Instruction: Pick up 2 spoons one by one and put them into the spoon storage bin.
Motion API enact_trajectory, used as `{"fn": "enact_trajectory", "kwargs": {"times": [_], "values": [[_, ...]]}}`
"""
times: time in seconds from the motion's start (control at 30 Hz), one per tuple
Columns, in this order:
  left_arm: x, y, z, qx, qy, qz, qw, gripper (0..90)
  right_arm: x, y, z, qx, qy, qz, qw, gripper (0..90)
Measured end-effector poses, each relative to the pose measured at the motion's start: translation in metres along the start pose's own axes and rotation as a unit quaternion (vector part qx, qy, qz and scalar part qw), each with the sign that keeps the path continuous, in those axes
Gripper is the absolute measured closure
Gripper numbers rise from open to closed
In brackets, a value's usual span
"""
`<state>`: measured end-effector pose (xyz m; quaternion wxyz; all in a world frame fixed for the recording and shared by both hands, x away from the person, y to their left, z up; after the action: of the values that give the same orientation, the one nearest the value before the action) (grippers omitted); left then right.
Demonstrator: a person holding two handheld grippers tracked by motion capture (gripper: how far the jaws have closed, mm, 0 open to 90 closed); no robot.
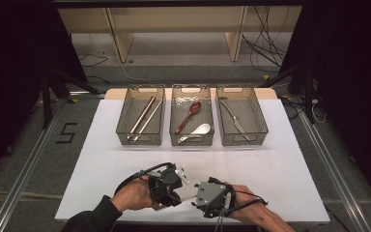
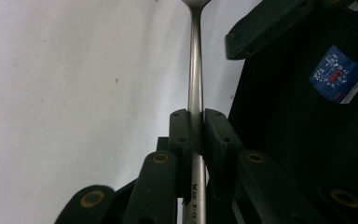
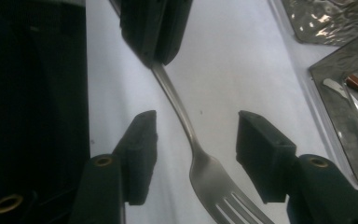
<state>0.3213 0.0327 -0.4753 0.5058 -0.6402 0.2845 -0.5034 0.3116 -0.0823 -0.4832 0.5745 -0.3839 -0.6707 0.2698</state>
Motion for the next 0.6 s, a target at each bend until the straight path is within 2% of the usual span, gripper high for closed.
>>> {"fn": "enact_trajectory", "kwargs": {"times": [0.03,0.07,0.33,0.5,0.53,0.6], "values": [[0.0,0.0,0.0,-0.002,-0.002,-0.001,1.0,81.2,-0.001,0.001,-0.001,-0.006,-0.012,0.008,0.9999,52.2],[0.0,0.0,0.0,-0.004,-0.001,0.0,1.0,81.2,-0.001,0.003,0.001,-0.006,-0.01,0.011,0.9999,53.8],[0.002,-0.003,-0.002,-0.017,0.003,0.0,0.9998,81.2,0.001,0.011,0.006,-0.018,-0.045,0.028,0.9984,66.7],[0.003,-0.005,-0.003,-0.026,-0.002,-0.004,0.9997,81.1,0.001,0.012,0.008,-0.021,-0.065,0.037,0.997,77.5],[0.003,-0.004,-0.003,-0.026,0.0,-0.004,0.9997,81.1,0.001,0.012,0.007,-0.03,-0.074,0.036,0.9961,80.6],[0.003,-0.005,-0.002,-0.028,0.003,-0.006,0.9996,81.0,0.0,0.012,0.008,-0.031,-0.088,0.04,0.9948,83.4]]}}
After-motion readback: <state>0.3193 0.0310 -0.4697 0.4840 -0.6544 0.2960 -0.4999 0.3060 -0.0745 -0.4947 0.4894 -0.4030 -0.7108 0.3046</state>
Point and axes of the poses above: each handheld gripper's, and its own axes: y roughly forward along the jaws, x roughly out of its top, z roughly to its left, the point moved 7 cm from there along y, roughly forward along the jaws, and after that the axes turned 10 degrees about x, right-handed, at the moved point
